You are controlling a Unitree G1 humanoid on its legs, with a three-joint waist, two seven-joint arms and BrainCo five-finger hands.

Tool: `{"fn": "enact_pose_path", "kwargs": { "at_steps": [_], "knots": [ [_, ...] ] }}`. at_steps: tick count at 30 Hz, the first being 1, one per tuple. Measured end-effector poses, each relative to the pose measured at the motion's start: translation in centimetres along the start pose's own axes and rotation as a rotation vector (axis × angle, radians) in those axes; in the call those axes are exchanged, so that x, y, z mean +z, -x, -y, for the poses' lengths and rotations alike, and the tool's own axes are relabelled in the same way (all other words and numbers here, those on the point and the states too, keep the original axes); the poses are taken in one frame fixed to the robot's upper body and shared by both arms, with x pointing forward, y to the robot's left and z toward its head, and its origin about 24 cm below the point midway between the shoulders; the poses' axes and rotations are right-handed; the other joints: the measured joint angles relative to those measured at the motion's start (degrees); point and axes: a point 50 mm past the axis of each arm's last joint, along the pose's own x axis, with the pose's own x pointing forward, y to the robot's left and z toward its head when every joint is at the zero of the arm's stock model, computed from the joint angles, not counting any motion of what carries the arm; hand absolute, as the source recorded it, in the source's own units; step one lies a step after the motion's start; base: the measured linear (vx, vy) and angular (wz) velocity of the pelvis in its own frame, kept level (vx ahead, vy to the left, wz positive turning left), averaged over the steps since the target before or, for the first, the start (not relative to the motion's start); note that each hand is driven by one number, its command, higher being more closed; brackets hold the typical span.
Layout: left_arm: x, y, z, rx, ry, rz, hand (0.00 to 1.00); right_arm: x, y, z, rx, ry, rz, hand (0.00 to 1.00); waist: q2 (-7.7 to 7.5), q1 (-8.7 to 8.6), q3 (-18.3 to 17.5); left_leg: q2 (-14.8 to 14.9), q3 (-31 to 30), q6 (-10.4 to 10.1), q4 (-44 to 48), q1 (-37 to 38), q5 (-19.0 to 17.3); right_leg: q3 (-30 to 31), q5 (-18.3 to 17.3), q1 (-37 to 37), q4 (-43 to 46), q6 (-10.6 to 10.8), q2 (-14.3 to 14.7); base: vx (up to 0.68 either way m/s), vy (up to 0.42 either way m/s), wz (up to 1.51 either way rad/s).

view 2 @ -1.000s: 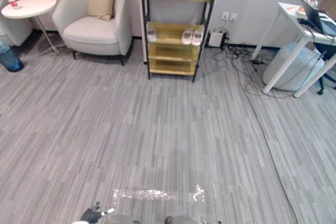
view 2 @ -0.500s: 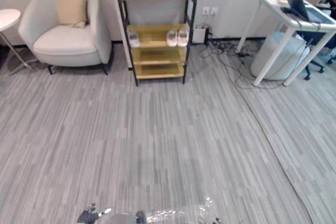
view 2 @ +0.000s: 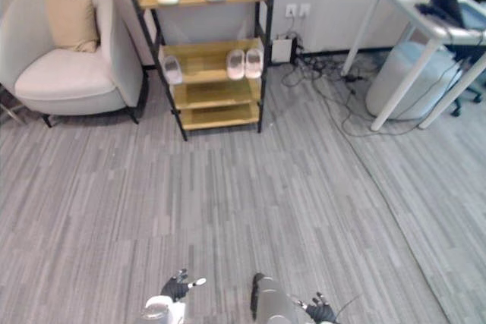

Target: Organize the slippers on the shoe rack

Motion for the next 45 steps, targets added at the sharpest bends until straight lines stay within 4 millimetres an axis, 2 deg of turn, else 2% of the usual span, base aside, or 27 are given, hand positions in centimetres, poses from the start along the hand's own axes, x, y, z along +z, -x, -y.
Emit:
{"fn": "enact_pose_path", "kwargs": {
  "at_steps": [1, 2, 3, 5, 8, 9, 11, 13, 14, 15, 16, 17, 18, 21, 23, 25, 27, 29, 30, 32, 35, 37, 39, 42, 43, 44, 45],
  "knots": [
    [0.0, 0.0, 0.0, 0.001, 0.004, 0.0, 0.0, 0.0, 0.0, 0.0, 0.001, 0.001, 0.0, 0.0, 0.03, -0.01, 0.0, 0.3, -0.2, -0.2, 1.9, -1.0, 0.9, -0.1, -0.2, 0.6, -0.2, -0.1, 0.2, 0.33, -0.229, 0.13],
    [-0.1, 0.1, -0.1, 0.005, 0.022, 0.002, 0.0, 0.0, 0.0, -0.1, 0.005, 0.005, 0.003, 0.0, -0.28, 0.04, 0.3, 2.1, -1.2, -1.1, 12.9, -5.6, 3.7, -0.1, -1.1, 3.9, -2.3, -0.6, 1.3, 0.38, -0.234, 0.04],
    [0.5, 0.0, -0.1, 0.005, 0.027, 0.03, 0.0, 0.0, 0.0, -0.3, 0.01, 0.004, 0.003, 0.0, -0.39, 0.65, 0.8, 4.1, 0.0, -0.6, 23.4, -10.0, 2.4, -0.3, -2.0, 9.3, -5.2, -1.5, 2.5, 0.38, -0.234, 0.0],
    [1.0, 0.0, 0.0, 0.002, 0.027, 0.053, 0.0, 0.1, 0.0, -0.9, 0.023, -0.003, 0.007, 0.0, -1.62, 1.52, 1.1, 4.5, 3.0, 0.8, 26.7, -14.4, -0.2, -0.2, -2.7, 15.0, -8.4, -1.9, 2.8, 0.33, -0.17, -0.09],
    [1.6, 0.0, 0.5, -0.013, 0.026, 0.081, 0.0, 0.6, -0.2, -1.2, 0.028, -0.008, 0.019, 0.0, -1.57, 2.06, 1.0, 3.5, 10.2, 3.5, 16.4, -20.1, -3.5, 0.4, -3.5, 20.8, -13.1, -0.9, 2.8, 0.29, -0.08, -0.23],
    [1.8, 0.0, 0.6, -0.016, 0.024, 0.097, 0.0, 1.1, -0.4, -1.5, 0.034, -0.016, 0.028, 0.0, -1.41, 2.15, 1.0, 1.3, 11.6, 3.9, 6.0, -22.1, -3.0, 1.3, -4.0, 22.5, -15.0, -0.2, 2.8, 0.36, 0.012, -0.3],
    [1.9, 0.0, 0.9, -0.029, 0.001, 0.103, 0.0, 1.2, -0.4, -2.0, 0.042, -0.021, 0.029, 0.0, -0.99, 2.93, 0.7, -2.5, 10.2, 3.8, -10.8, -22.8, 0.6, 2.7, -5.2, 24.8, -17.4, 0.7, 2.8, 0.41, 0.068, -0.38],
    [2.1, 0.0, 1.3, -0.047, -0.03, 0.108, 0.0, 0.8, -0.3, -2.5, 0.052, -0.021, 0.014, 0.0, -1.19, 4.64, -0.1, -5.0, 7.1, 6.9, -14.4, -23.2, 7.7, 5.1, -7.8, 25.8, -17.2, 2.0, 2.4, 0.64, 0.209, -0.54],
    [1.8, 0.0, 1.0, -0.042, -0.03, 0.098, 0.0, 0.2, -0.2, -3.5, 0.075, -0.025, -0.003, 0.0, -2.91, 4.76, -2.1, -7.7, 7.6, 9.7, -13.9, -22.8, 9.1, 6.6, -10.3, 25.9, -13.8, 3.5, -0.1, 0.61, 0.199, -0.41],
    [1.7, 0.0, 1.0, -0.042, -0.03, 0.095, 0.0, 0.1, -0.1, -3.5, 0.076, -0.022, -0.007, 0.0, -3.56, 4.74, -2.2, -8.2, 8.0, 10.0, -14.0, -22.3, 8.6, 6.8, -10.9, 25.2, -11.6, 4.3, -0.7, 0.77, 0.209, -0.27],
    [1.5, 0.1, 1.1, -0.044, -0.03, 0.088, 0.0, -0.2, 0.0, -3.9, 0.093, -0.018, -0.015, 0.0, -4.66, 4.87, -2.3, -9.8, 8.9, 9.9, -14.5, -20.1, 7.2, 7.7, -12.1, 21.2, -0.7, 6.7, -2.4, 0.6, 0.147, -0.01],
    [1.5, 0.0, 0.8, -0.043, -0.05, 0.082, 0.0, -0.2, 0.1, -4.3, 0.103, -0.026, -0.012, 0.0, -5.96, 4.52, -2.2, -11.5, 8.7, 10.6, -14.9, -16.9, 5.0, 9.4, -8.9, 15.0, 17.0, 11.8, -3.8, 0.82, 0.183, 0.11],
    [1.4, 0.0, 0.5, -0.04, -0.064, 0.076, 0.0, 0.0, 0.0, -4.4, 0.106, -0.029, -0.005, 0.0, -6.3, 4.02, -1.8, -12.0, 8.0, 10.9, -15.1, -14.5, 3.8, 9.8, -6.7, 12.3, 24.7, 13.6, -4.4, 0.45, 0.091, 0.26],
    [1.0, 0.0, 0.4, -0.041, -0.083, 0.049, 0.0, 0.3, 0.0, -4.0, 0.096, -0.035, 0.015, 0.0, -4.96, 3.45, -1.1, -11.5, 5.0, 11.7, -16.9, -6.2, 1.2, 7.2, -7.3, 8.7, 33.9, 11.6, -5.2, 0.51, 0.042, 0.28],
    [0.8, 0.0, 0.3, -0.039, -0.084, 0.036, 0.0, 0.7, 0.0, -3.7, 0.091, -0.043, 0.036, 0.0, -4.14, 3.39, -0.8, -9.9, 3.8, 11.8, -20.9, 0.2, 1.1, 4.8, -9.5, 6.1, 29.3, 7.9, -5.1, 0.41, -0.039, 0.29],
    [0.7, 0.0, 0.2, -0.034, -0.076, 0.03, 0.0, 1.0, -0.1, -3.9, 0.097, -0.05, 0.048, 0.0, -4.11, 2.54, -0.7, -8.2, 2.8, 11.8, -22.3, 2.8, 1.1, 4.0, -9.9, 2.7, 18.7, 6.8, -4.7, 0.5, -0.146, 0.52],
    [0.5, 0.0, 0.2, -0.035, -0.077, 0.024, 0.0, 1.4, -0.2, -4.0, 0.099, -0.052, 0.059, 0.0, -3.97, 1.48, -0.6, -6.6, 0.3, 11.0, -22.4, 3.6, 0.1, 8.3, -5.2, 0.7, 3.0, 6.8, -2.3, 0.4, -0.22, 0.58],
    [0.0, 0.0, 0.1, -0.031, -0.077, 0.002, 0.0, 1.0, -0.2, -3.9, 0.092, -0.062, 0.043, 0.0, -5.14, 1.3, -1.2, -6.5, -2.9, 7.5, -21.6, 4.2, -3.2, 12.8, 7.1, 1.0, -6.9, 7.1, -2.0, 0.45, -0.299, 0.69],
    [-0.3, 0.1, 0.5, -0.036, -0.059, -0.01, 0.0, 1.7, -0.4, -3.6, 0.082, -0.067, 0.058, 0.0, -2.94, 1.04, -0.6, -4.6, -4.4, 6.3, -21.0, 5.4, -4.5, 10.8, 5.5, 1.2, -3.6, 5.5, -1.1, 0.45, -0.286, 0.69],
    [-0.2, 0.1, 1.3, -0.047, -0.02, -0.005, 0.0, 1.8, -0.6, -3.2, 0.075, -0.056, 0.053, 0.0, -1.26, 1.27, -0.7, -3.1, -4.7, 5.7, -15.4, 4.0, -4.2, 8.3, 1.8, 2.7, -1.5, 3.9, -1.0, 0.43, -0.293, 0.58],
    [0.1, 0.1, 0.8, -0.026, 0.015, 0.011, 0.0, 1.6, -0.5, -3.2, 0.086, -0.021, 0.05, 0.0, -1.32, 1.51, -0.2, 0.8, -2.5, -0.7, 10.5, -6.9, 0.6, 3.6, -2.0, 10.8, -3.8, 1.4, -1.6, 0.37, -0.27, 0.68],
    [0.5, 0.1, 0.8, -0.026, 0.015, 0.028, 0.0, 1.3, -0.4, -3.2, 0.084, -0.03, 0.038, 0.0, -1.21, 1.75, 0.1, 4.1, 3.2, 1.1, 16.9, -10.2, -1.9, 1.8, -2.8, 15.6, -6.3, 0.6, -1.7, 0.22, -0.145, 0.4],
    [0.6, 0.1, 0.8, -0.028, 0.016, 0.037, 0.0, 1.0, -0.3, -3.2, 0.083, -0.034, 0.03, 0.0, -1.37, 1.85, 0.0, 4.9, 7.8, 2.6, 14.9, -12.9, -3.8, 0.6, -3.0, 18.8, -9.1, 0.8, -2.2, 0.2, -0.098, 0.31],
    [0.9, 0.1, 0.8, -0.028, 0.016, 0.055, 0.0, 0.9, -0.3, -3.2, 0.08, -0.045, 0.024, 0.0, -1.36, 2.02, 0.0, 1.7, 9.9, 3.0, -2.0, -16.4, -3.5, -0.1, -3.8, 20.6, -11.3, 2.2, -3.4, 0.19, 0.026, 0.16],
    [1.0, 0.1, 0.8, -0.028, 0.015, 0.06, 0.0, 0.8, -0.3, -3.1, 0.079, -0.045, 0.024, 0.0, -1.3, 2.02, -0.1, 0.1, 9.0, 3.4, -9.2, -16.5, -1.6, 0.1, -4.4, 20.7, -11.2, 3.0, -3.6, 0.3, 0.196, -0.08],
    [1.0, 0.1, 0.8, -0.029, 0.014, 0.062, 0.0, 0.8, -0.3, -3.0, 0.077, -0.039, 0.02, 0.0, -1.13, 2.31, -0.2, -1.9, 6.0, 4.1, -15.7, -16.2, 3.6, 0.8, -5.8, 21.3, -11.0, 4.4, -3.6, 0.26, 0.178, -0.16],
    [0.9, 0.1, 0.9, -0.029, 0.013, 0.061, 0.0, 0.7, -0.3, -3.1, 0.078, -0.034, 0.018, 0.0, -1.13, 2.52, -0.4, -2.4, 5.3, 4.5, -16.0, -15.8, 5.3, 1.4, -6.2, 21.5, -10.9, 4.9, -3.6, 0.31, 0.233, -0.28]
  ]
}}
